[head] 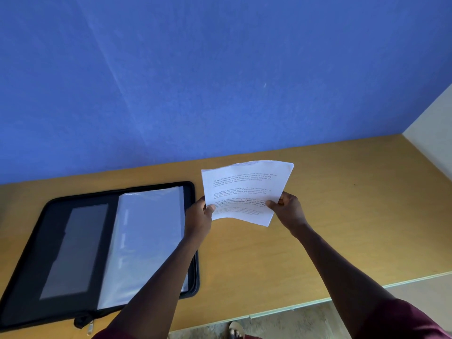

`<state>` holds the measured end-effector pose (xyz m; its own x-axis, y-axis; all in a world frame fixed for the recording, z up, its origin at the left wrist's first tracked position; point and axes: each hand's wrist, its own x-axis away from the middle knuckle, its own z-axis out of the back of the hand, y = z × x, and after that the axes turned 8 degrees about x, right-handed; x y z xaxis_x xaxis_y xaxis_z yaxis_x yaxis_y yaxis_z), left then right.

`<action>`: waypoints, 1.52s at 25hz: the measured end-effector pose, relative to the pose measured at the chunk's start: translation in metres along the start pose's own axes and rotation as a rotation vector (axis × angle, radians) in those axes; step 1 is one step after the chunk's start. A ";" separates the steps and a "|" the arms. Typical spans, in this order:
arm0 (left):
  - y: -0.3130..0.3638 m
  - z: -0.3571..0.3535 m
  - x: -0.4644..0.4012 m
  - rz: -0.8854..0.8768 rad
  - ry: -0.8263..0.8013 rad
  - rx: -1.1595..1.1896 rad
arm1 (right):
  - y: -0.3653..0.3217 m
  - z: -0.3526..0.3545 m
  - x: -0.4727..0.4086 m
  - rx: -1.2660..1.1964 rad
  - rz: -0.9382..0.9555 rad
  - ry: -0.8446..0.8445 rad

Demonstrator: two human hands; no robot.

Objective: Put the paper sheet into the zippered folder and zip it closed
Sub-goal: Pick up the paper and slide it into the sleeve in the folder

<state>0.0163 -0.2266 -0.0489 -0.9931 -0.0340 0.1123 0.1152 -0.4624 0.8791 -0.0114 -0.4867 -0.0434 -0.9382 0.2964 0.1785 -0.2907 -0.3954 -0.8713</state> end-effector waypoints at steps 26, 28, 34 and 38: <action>-0.003 0.026 -0.002 -0.044 -0.029 0.062 | -0.017 0.000 -0.011 0.140 0.043 -0.136; -0.008 0.039 -0.005 -0.026 -0.070 0.114 | -0.022 -0.007 -0.014 0.146 0.037 -0.176; -0.031 0.086 -0.017 0.049 -0.191 0.251 | -0.043 -0.044 -0.017 0.159 0.053 -0.250; -0.045 0.110 -0.032 0.127 -0.150 0.288 | -0.067 -0.078 -0.027 0.152 0.023 -0.206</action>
<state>0.0454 -0.1076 -0.0408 -0.9586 0.0649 0.2773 0.2606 -0.1927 0.9460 0.0477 -0.4003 -0.0259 -0.9587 0.1085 0.2628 -0.2794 -0.5303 -0.8005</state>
